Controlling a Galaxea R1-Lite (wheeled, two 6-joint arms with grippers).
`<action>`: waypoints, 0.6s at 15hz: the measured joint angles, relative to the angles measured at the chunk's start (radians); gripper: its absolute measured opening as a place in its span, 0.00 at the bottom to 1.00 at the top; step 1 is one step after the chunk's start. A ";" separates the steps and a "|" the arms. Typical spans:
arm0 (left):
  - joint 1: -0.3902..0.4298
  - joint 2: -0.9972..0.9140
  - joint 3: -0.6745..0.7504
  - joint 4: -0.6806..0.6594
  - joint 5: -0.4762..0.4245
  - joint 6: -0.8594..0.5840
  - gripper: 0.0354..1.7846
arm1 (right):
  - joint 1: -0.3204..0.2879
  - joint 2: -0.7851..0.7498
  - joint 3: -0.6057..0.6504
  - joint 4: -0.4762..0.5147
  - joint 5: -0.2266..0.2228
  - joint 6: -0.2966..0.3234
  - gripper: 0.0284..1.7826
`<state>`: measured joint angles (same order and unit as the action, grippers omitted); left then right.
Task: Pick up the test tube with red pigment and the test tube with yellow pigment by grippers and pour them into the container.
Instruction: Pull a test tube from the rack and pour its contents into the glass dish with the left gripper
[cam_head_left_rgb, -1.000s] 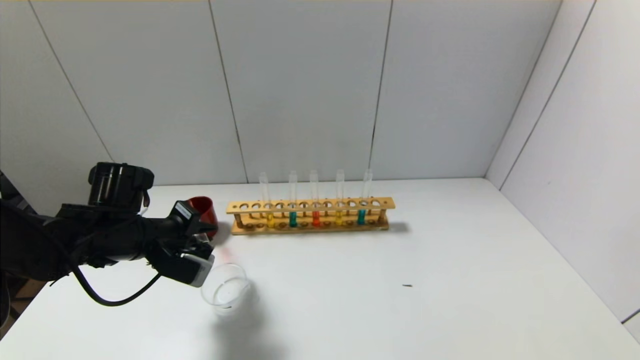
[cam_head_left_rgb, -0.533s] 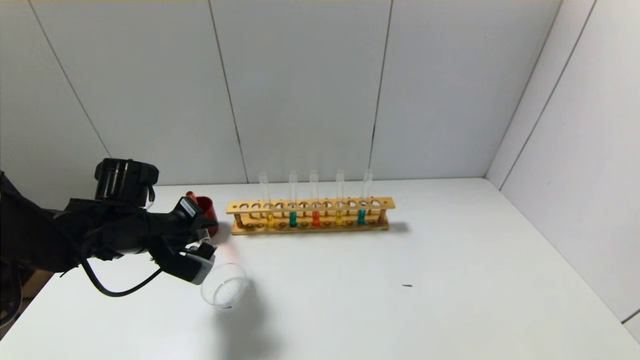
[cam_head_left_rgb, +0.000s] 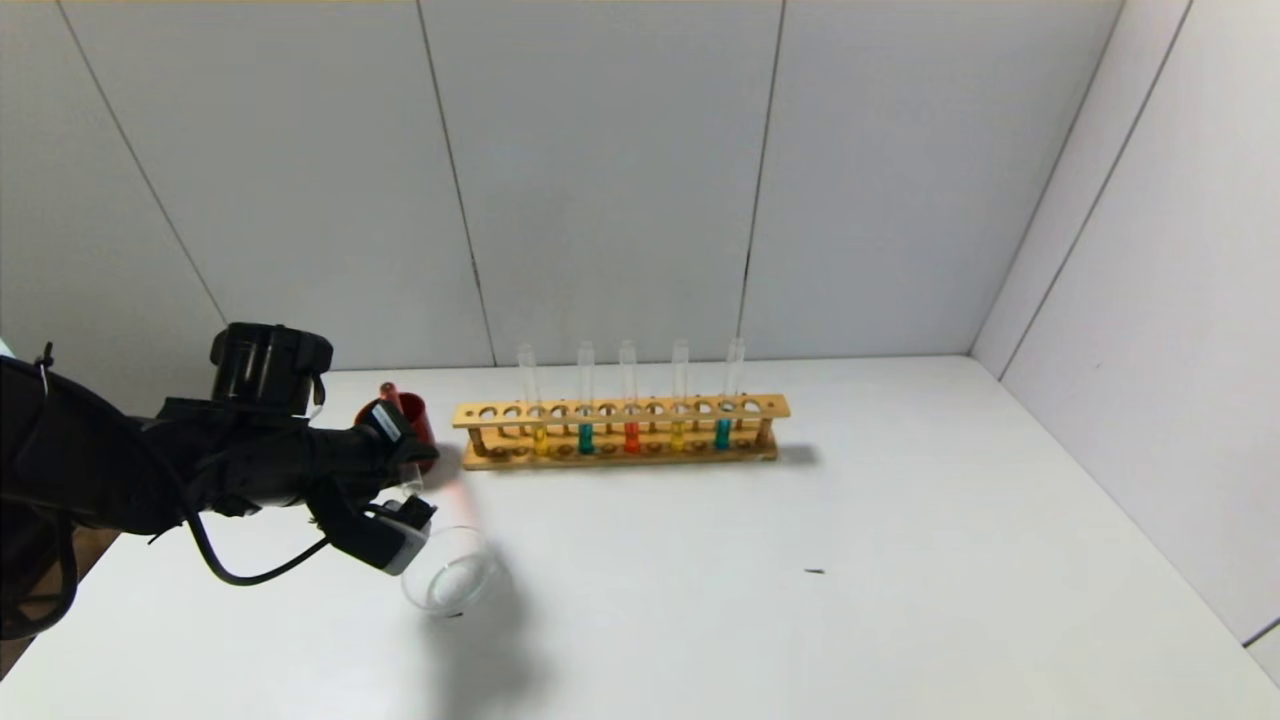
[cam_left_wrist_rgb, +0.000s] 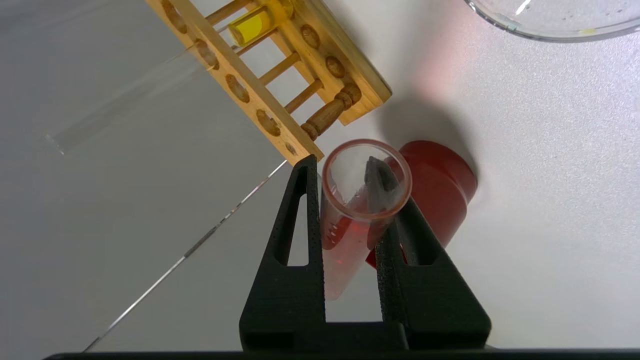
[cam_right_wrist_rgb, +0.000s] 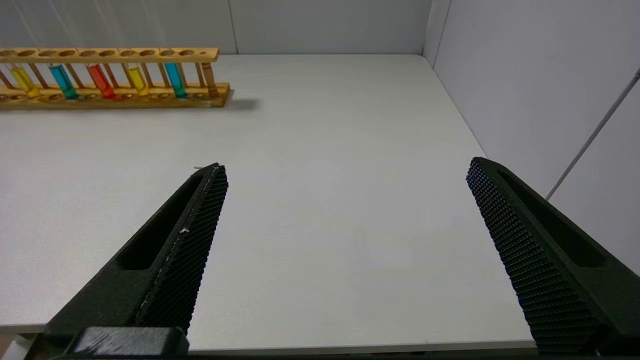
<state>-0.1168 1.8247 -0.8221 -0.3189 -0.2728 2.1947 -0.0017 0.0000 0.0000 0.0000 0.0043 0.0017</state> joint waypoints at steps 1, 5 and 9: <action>0.001 0.006 -0.002 0.000 0.000 0.007 0.17 | 0.000 0.000 0.000 0.000 0.000 0.000 0.98; 0.000 0.019 -0.005 -0.001 0.024 0.059 0.17 | 0.000 0.000 0.000 0.000 0.000 0.000 0.98; 0.002 0.034 -0.024 -0.003 0.031 0.106 0.17 | 0.000 0.000 0.000 0.000 0.000 0.000 0.98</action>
<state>-0.1149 1.8583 -0.8466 -0.3221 -0.2419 2.3004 -0.0017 0.0000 0.0000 0.0000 0.0043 0.0017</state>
